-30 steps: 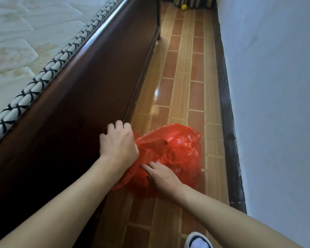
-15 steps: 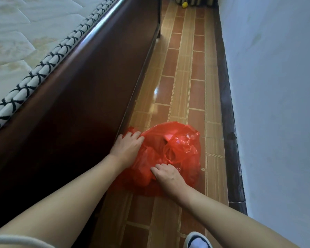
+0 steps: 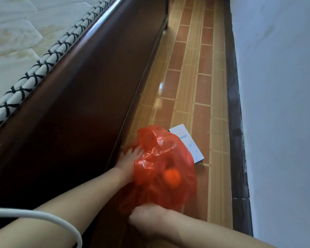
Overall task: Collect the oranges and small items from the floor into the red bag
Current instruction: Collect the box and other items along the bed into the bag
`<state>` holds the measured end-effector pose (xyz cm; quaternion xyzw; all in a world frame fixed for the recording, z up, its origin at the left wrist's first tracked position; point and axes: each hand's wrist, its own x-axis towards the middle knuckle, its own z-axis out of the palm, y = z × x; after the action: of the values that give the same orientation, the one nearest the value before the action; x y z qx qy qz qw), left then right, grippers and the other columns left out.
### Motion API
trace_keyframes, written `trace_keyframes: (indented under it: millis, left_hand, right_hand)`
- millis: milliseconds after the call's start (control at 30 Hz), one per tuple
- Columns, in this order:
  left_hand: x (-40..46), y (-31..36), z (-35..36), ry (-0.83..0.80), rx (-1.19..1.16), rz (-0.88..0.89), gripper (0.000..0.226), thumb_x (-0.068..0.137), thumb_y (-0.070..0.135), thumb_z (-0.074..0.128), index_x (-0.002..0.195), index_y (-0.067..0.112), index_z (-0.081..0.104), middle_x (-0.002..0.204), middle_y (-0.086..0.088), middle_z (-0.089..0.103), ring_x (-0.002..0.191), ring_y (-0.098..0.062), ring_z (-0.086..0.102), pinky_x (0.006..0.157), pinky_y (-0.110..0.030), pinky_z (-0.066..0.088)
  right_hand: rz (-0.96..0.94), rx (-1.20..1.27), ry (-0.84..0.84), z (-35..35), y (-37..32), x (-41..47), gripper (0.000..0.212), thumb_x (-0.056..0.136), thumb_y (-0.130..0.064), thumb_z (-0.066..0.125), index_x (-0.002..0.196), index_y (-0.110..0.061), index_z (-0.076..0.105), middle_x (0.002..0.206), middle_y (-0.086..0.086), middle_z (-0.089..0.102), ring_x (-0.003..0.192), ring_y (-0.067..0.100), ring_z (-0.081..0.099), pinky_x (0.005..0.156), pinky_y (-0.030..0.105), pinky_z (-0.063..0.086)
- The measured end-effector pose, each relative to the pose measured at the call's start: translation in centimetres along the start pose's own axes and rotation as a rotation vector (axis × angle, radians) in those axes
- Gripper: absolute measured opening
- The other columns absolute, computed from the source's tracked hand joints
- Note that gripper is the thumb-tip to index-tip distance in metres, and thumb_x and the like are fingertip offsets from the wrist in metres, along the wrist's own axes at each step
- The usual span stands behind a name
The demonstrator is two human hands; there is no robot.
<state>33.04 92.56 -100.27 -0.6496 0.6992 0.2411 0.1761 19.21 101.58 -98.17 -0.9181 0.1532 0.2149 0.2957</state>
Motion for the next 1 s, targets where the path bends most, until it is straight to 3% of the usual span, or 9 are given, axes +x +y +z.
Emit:
trace_keyframes:
  millis: [167,267,333,400,500,600,733,900,1000]
  left_hand:
    - [0.2,-2.0,-0.5,-0.014,-0.146,-0.005,0.068,0.1,0.046,0.053,0.159,0.024,0.028,0.167,-0.001,0.022,0.148,-0.03,0.031,0.114,-0.048,0.037]
    - [-0.2,-4.0,-0.2,0.087,-0.102,-0.005,0.06,0.095,0.037,0.059,0.149,0.014,0.043,0.153,0.004,0.039,0.139,-0.025,0.044,0.109,-0.037,0.042]
    - [-0.7,-4.0,0.4,0.178,-0.083,-0.038,0.038,0.095,0.023,0.063,0.129,0.012,0.052,0.121,0.001,0.053,0.12,-0.019,0.055,0.1,-0.03,0.048]
    - [-0.8,-3.6,0.1,0.246,-0.089,0.056,0.049,0.095,0.04,0.042,0.139,0.019,0.044,0.13,-0.004,0.048,0.12,-0.023,0.054,0.1,-0.045,0.052]
    - [-0.6,-3.5,-0.8,0.242,-0.177,0.109,0.062,0.094,0.043,0.055,0.151,0.033,0.033,0.156,0.005,0.034,0.129,-0.025,0.053,0.093,-0.049,0.054]
    - [-0.9,-2.7,-1.1,0.233,-0.161,0.081,0.075,0.091,0.041,0.066,0.156,0.026,0.033,0.162,0.003,0.032,0.138,-0.026,0.046,0.102,-0.044,0.05]
    - [-0.5,-2.1,-0.4,0.214,-0.087,0.052,0.076,0.095,0.046,0.061,0.159,0.023,0.028,0.164,0.0,0.028,0.143,-0.026,0.039,0.11,-0.042,0.044]
    - [0.0,-0.3,0.6,0.143,-0.134,-0.215,0.093,0.085,0.068,0.063,0.158,0.025,0.024,0.164,0.001,0.024,0.147,-0.031,0.032,0.109,-0.053,0.042]
    - [0.4,0.4,1.3,0.119,-0.094,-0.223,0.083,0.089,0.039,0.072,0.155,0.018,0.026,0.159,-0.005,0.025,0.136,-0.031,0.046,0.1,-0.046,0.05]
  right_hand:
    - [0.029,-0.076,0.346,-9.1,1.6,-2.7,0.011,0.074,-0.022,0.071,0.083,-0.016,0.072,0.082,0.006,0.07,0.078,0.033,0.068,0.062,0.035,0.054]
    - [-0.053,0.193,0.707,-13.1,1.3,-4.6,0.008,0.074,-0.023,0.061,0.077,-0.021,0.069,0.074,-0.002,0.065,0.069,0.022,0.062,0.061,0.036,0.052]
    - [-0.075,0.261,1.018,-14.2,1.2,-4.6,0.013,0.08,-0.022,0.062,0.089,-0.018,0.07,0.089,-0.004,0.064,0.08,0.018,0.062,0.069,0.036,0.05]
    - [0.076,0.118,1.157,-13.8,2.4,-3.5,0.033,0.085,-0.03,0.065,0.115,-0.017,0.069,0.117,-0.001,0.063,0.108,0.022,0.059,0.087,0.036,0.047]
    - [0.435,-0.055,0.861,-11.2,5.5,-1.8,0.077,0.092,-0.057,0.06,0.156,-0.02,0.038,0.162,0.005,0.034,0.151,0.031,0.028,0.118,0.055,0.031]
    - [0.552,-0.049,0.649,-8.4,8.1,-1.0,0.096,0.094,-0.066,0.055,0.165,-0.02,0.009,0.173,0.007,0.006,0.159,0.032,0.0,0.126,0.059,0.011]
    - [0.553,-0.073,0.519,-6.5,9.5,-0.7,0.105,0.092,-0.06,0.063,0.165,-0.02,-0.002,0.173,0.007,-0.003,0.159,0.034,-0.007,0.125,0.06,0.006]
    - [0.562,-0.009,0.371,-2.7,10.7,-0.9,0.112,0.089,-0.054,0.072,0.164,-0.022,-0.006,0.173,0.009,-0.002,0.159,0.034,-0.008,0.125,0.059,0.003]
    - [0.564,0.033,0.327,-1.2,12.5,-1.8,0.115,0.087,-0.049,0.077,0.165,-0.024,-0.004,0.173,0.009,0.0,0.159,0.033,-0.006,0.125,0.058,0.004]
